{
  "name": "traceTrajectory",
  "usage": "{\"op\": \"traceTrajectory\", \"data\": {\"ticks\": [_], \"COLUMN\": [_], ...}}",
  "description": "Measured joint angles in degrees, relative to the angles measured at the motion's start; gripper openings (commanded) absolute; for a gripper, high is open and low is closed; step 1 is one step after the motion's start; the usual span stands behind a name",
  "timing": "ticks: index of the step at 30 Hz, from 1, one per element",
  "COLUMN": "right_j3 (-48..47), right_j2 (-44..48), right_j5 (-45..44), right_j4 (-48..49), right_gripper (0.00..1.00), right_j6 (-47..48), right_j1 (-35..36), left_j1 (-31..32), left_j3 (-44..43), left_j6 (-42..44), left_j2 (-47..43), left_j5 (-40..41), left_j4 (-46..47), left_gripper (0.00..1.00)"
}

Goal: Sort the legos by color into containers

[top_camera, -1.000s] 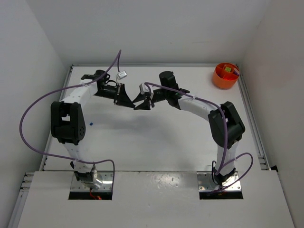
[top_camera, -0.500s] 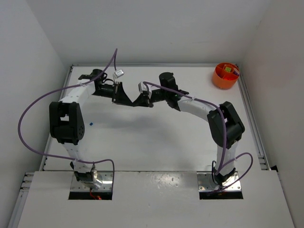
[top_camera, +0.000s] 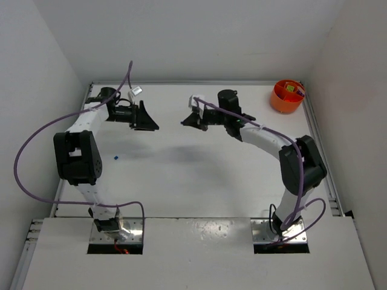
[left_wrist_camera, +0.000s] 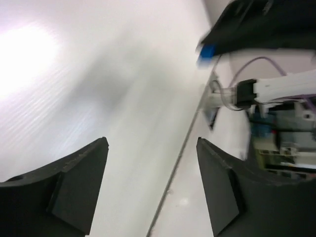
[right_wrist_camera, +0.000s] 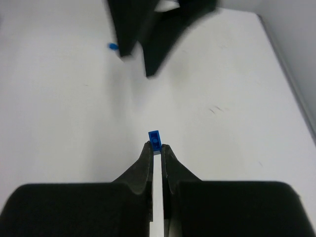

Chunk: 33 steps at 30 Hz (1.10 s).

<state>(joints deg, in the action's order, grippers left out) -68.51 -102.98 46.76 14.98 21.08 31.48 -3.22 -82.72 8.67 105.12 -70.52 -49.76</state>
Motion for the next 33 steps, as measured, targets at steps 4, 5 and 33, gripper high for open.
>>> {"op": "traceTrajectory", "data": {"ticks": [4,5,33], "right_j3": [-0.79,-1.77,-49.55], "right_j2": [2.38,2.45,-26.05], "right_j5": [-6.14,-7.8,-43.43], "right_j4": [-3.8,-5.75,-51.1], "right_gripper": [0.0,0.0,0.0], "right_j6": [-1.68,-2.05,-12.17], "right_j1": [-6.43,-8.41,-38.36], "left_j1": [-2.43,-2.05,-1.57], "left_j3": [1.64,1.86,-5.14], "left_j6": [-2.89,-3.45,-24.17], "left_j2": [-3.76,-5.29,-7.41], "left_j5": [8.87,12.83,53.96], "left_j4": [4.15,5.33,13.09], "left_gripper": [0.99,0.99,0.99]}}
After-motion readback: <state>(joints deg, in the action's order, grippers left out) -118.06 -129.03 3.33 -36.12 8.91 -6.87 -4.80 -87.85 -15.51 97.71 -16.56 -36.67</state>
